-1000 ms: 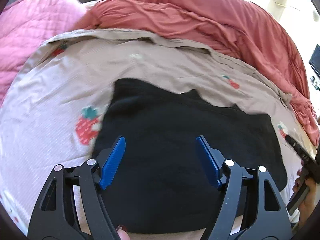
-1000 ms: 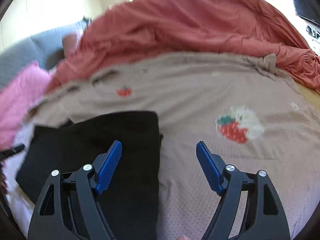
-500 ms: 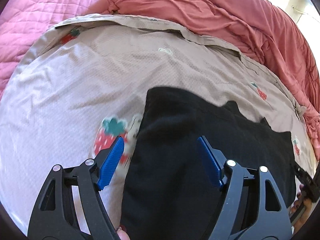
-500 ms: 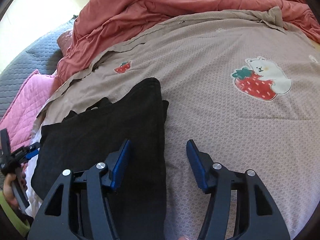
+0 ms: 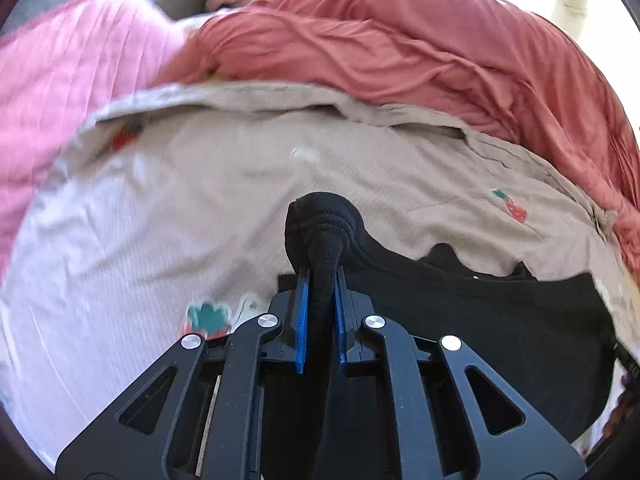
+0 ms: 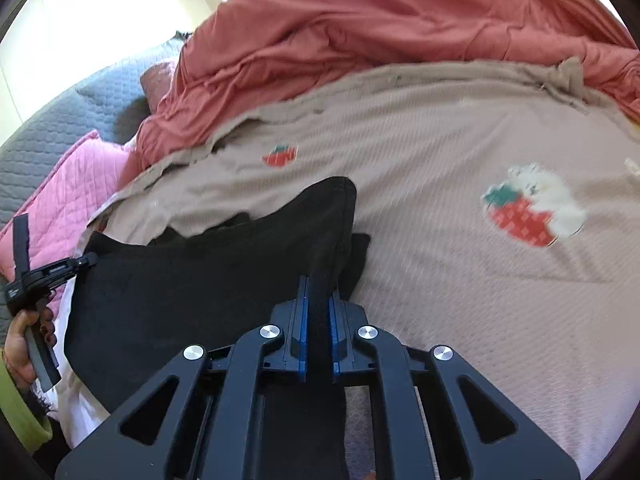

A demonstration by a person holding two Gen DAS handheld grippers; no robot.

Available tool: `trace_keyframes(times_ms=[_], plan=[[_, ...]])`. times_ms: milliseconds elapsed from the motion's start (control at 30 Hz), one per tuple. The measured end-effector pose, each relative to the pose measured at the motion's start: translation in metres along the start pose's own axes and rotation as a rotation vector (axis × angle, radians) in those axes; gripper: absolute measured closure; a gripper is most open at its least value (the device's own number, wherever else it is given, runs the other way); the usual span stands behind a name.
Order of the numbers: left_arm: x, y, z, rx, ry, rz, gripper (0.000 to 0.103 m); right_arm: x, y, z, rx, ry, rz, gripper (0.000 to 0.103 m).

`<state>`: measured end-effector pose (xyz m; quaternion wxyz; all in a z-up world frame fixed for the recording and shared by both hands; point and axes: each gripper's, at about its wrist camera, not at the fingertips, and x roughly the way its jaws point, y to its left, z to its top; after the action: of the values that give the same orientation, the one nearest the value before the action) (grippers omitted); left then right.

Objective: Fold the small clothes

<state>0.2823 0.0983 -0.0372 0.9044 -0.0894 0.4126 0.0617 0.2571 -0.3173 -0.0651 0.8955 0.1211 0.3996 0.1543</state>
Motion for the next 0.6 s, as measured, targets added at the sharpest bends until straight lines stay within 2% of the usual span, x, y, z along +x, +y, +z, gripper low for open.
trace_keyframes(times_ms=[133,233,267,400,433,500,600], plan=[[0.023,0.001,-0.004,0.033,0.079,0.069,0.095,0.017,-0.002,-0.008,-0.02,0.085,-0.074,0.096],[0.03,0.005,-0.014,0.041,0.096,0.105,0.084,0.024,-0.006,-0.011,-0.015,0.118,-0.093,0.095],[0.029,0.007,-0.016,0.038,0.093,0.11,0.08,0.025,-0.006,-0.011,-0.014,0.122,-0.093,0.095],[-0.004,0.01,-0.025,0.031,0.013,0.139,0.079,0.024,-0.005,-0.013,-0.038,0.123,-0.125,0.09],[-0.015,0.009,-0.028,0.031,-0.01,0.121,0.079,0.024,-0.006,-0.012,-0.034,0.124,-0.131,0.085],[-0.036,0.0,-0.037,0.057,-0.041,0.083,0.072,0.022,-0.01,-0.011,-0.009,0.124,-0.142,0.077],[-0.055,-0.012,-0.054,0.098,-0.027,0.037,0.062,0.016,-0.015,-0.009,0.031,0.11,-0.136,0.074]])
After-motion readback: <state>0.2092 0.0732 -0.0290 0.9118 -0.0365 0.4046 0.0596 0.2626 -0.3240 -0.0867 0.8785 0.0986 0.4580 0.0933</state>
